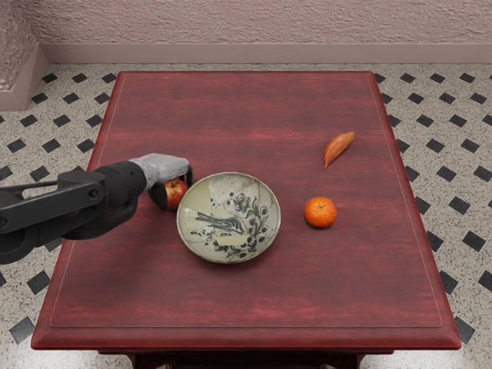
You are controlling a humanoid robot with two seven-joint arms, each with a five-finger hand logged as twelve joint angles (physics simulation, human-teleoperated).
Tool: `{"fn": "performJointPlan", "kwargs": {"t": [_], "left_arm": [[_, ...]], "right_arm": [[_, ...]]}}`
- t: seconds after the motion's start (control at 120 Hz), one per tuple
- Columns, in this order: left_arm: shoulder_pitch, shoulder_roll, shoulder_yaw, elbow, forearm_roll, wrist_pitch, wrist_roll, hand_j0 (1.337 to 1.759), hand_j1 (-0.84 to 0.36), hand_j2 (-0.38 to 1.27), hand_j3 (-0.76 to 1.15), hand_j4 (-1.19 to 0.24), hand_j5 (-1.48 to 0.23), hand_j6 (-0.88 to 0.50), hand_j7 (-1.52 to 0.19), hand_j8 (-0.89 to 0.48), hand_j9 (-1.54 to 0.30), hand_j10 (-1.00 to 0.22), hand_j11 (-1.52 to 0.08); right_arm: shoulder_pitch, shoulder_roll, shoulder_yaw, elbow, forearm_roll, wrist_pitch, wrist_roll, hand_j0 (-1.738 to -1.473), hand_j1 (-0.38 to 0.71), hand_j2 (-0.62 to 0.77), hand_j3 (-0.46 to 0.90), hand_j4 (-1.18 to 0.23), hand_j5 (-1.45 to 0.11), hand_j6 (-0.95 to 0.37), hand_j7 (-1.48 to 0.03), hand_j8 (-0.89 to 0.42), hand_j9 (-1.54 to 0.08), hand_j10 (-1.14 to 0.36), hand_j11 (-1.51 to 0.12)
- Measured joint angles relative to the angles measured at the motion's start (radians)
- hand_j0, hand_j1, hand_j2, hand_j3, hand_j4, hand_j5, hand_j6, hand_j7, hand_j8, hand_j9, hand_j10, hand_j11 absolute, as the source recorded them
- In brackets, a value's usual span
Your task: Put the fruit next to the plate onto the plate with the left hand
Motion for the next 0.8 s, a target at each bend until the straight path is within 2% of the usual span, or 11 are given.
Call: {"fn": "performJointPlan", "kwargs": {"t": [0.133,0.25,0.292,0.367,0.433,0.55,0.8], "left_arm": [[-0.002,0.003,0.0,0.001,-0.004,-0.004,0.001,1.644,-0.3,0.16,0.0,-0.49,-0.94,-0.32,-0.95,-0.42,-0.95,-0.67,-0.95],[-0.012,0.014,-0.003,0.001,-0.011,-0.008,0.0,1.646,-0.33,0.24,0.0,-0.48,-0.97,-0.31,-0.97,-0.42,-0.97,-0.69,-0.97],[-0.016,0.015,-0.007,0.001,-0.015,-0.011,0.0,1.646,-0.32,0.22,0.0,-0.47,-0.97,-0.3,-0.97,-0.42,-0.97,-0.7,-0.97],[-0.048,0.028,-0.013,0.001,-0.029,-0.012,0.0,1.647,-0.34,0.29,0.0,-0.47,-0.98,-0.3,-0.98,-0.41,-0.98,-0.71,-0.97],[-0.076,0.037,-0.017,0.0,-0.049,-0.012,-0.001,1.648,-0.34,0.25,0.0,-0.47,-0.99,-0.3,-0.98,-0.41,-0.98,-0.71,-0.98],[-0.15,0.052,-0.025,-0.002,-0.117,-0.022,0.0,1.648,-0.36,0.3,0.0,-0.47,-1.0,-0.28,-0.99,-0.39,-0.98,-0.71,-0.97],[-0.176,-0.011,-0.057,-0.029,-0.227,-0.068,0.0,1.649,-0.37,0.32,0.0,-0.45,-1.02,-0.27,-0.99,-0.4,-0.98,-0.71,-0.98]], "right_arm": [[0.0,0.0,0.0,0.0,0.0,0.0,0.0,-1.658,-0.35,0.0,0.0,0.0,0.0,0.0,0.0,0.0,0.0,0.0,0.0],[0.0,0.0,0.001,0.0,0.0,0.0,0.0,-1.658,-0.35,0.0,0.0,0.0,0.0,0.0,0.0,0.0,0.0,0.0,0.0],[0.0,0.0,0.001,-0.001,0.0,0.0,0.0,-1.658,-0.35,0.0,0.0,0.0,0.0,0.0,0.0,0.0,0.0,0.0,0.0],[0.0,0.0,0.001,0.0,0.0,0.0,0.0,-1.658,-0.35,0.0,0.0,0.0,0.0,0.0,0.0,0.0,0.0,0.0,0.0],[0.0,0.0,0.001,-0.001,0.0,0.0,0.0,-1.658,-0.35,0.0,0.0,0.0,0.0,0.0,0.0,0.0,0.0,0.0,0.0],[0.001,0.0,0.001,-0.001,0.0,0.0,0.0,-1.658,-0.35,0.0,0.0,0.0,0.0,0.0,0.0,0.0,0.0,0.0,0.0],[0.001,0.0,0.001,0.0,0.0,0.0,0.0,-1.658,-0.35,0.0,0.0,0.0,0.0,0.0,0.0,0.0,0.0,0.0,0.0]]}}
